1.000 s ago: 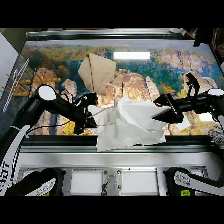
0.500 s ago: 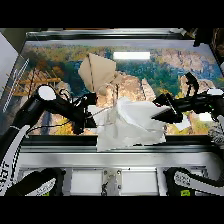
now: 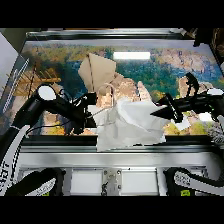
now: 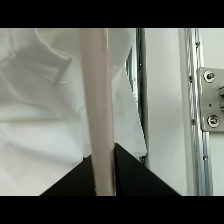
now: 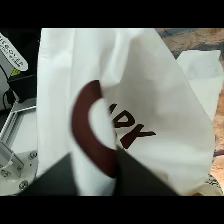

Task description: Fold the clothes and pants, and hang the long-sleeved shirts on hangers.

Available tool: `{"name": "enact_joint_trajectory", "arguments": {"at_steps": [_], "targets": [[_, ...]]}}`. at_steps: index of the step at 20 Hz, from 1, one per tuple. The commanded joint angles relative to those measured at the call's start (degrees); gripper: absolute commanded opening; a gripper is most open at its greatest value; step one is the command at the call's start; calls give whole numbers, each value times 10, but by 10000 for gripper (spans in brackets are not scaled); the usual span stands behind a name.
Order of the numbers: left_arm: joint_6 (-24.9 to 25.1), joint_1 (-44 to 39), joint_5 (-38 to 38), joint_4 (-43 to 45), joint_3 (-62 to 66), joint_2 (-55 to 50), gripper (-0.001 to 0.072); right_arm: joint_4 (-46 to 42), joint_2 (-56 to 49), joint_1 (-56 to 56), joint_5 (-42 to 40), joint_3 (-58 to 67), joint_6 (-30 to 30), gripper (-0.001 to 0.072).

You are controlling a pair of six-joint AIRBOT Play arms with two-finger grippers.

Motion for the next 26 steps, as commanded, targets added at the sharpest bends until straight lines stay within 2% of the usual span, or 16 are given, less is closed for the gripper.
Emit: {"name": "enact_joint_trajectory", "arguments": {"at_steps": [1,13,14,15,17,21,22,23,26], "targets": [[4,0,1,0,0,0,20,0,0,1,0,0,4,25],[3,0,2,1,0,0,32,0,0,1,0,0,19,20],[-1,0,2,1,0,0,231,0,0,0,0,0,19,20],[-26,0,7,1,0,0,383,2,0,0,0,0,19,19],[-80,0,18,2,0,0,405,15,0,0,0,0,19,19],[-129,0,15,1,0,1,417,27,0,0,-4,0,19,18],[-137,0,16,1,0,2,551,30,0,0,-4,0,19,17],[-152,1,17,1,0,2,628,35,0,0,-4,0,19,17],[-195,20,18,0,0,3,624,51,0,0,-11,0,20,16]]}}
